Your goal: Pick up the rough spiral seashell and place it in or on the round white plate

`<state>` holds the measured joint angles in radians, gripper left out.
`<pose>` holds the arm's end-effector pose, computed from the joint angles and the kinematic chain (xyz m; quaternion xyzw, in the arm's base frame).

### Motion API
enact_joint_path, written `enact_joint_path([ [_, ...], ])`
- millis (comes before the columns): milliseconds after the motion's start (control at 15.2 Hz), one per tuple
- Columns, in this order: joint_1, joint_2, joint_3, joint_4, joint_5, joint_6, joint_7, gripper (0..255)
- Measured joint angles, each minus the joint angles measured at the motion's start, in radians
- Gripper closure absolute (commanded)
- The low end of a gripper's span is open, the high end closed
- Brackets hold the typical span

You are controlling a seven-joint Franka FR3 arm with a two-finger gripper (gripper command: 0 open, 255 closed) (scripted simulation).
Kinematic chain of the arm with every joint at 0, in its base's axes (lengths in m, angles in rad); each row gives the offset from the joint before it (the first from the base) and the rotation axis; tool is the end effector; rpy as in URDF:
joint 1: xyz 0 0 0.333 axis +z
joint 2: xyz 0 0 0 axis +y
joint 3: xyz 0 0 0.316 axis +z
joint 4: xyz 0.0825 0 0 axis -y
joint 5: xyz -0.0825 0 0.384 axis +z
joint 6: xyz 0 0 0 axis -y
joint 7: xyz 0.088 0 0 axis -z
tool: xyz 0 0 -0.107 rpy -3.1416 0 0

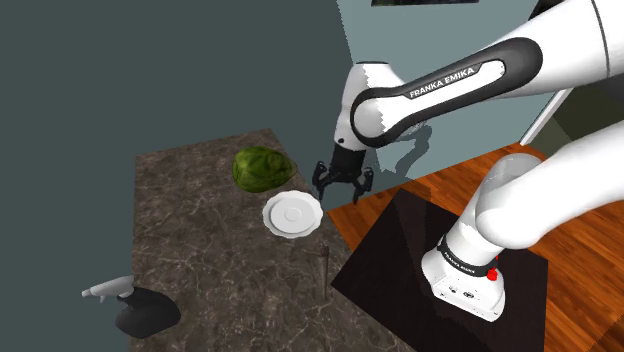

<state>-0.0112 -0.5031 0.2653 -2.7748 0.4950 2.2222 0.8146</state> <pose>0.3395 0.0945 0.3494 -0.8909 0.4352 0.0821 0.1007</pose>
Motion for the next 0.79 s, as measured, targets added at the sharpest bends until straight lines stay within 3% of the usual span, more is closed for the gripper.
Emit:
enact_joint_path([
  [330,0.031,0.162,0.056,-0.006,0.127,0.165,0.095,0],
  [792,0.062,0.282,0.086,-0.017,0.199,0.299,0.072,0],
])
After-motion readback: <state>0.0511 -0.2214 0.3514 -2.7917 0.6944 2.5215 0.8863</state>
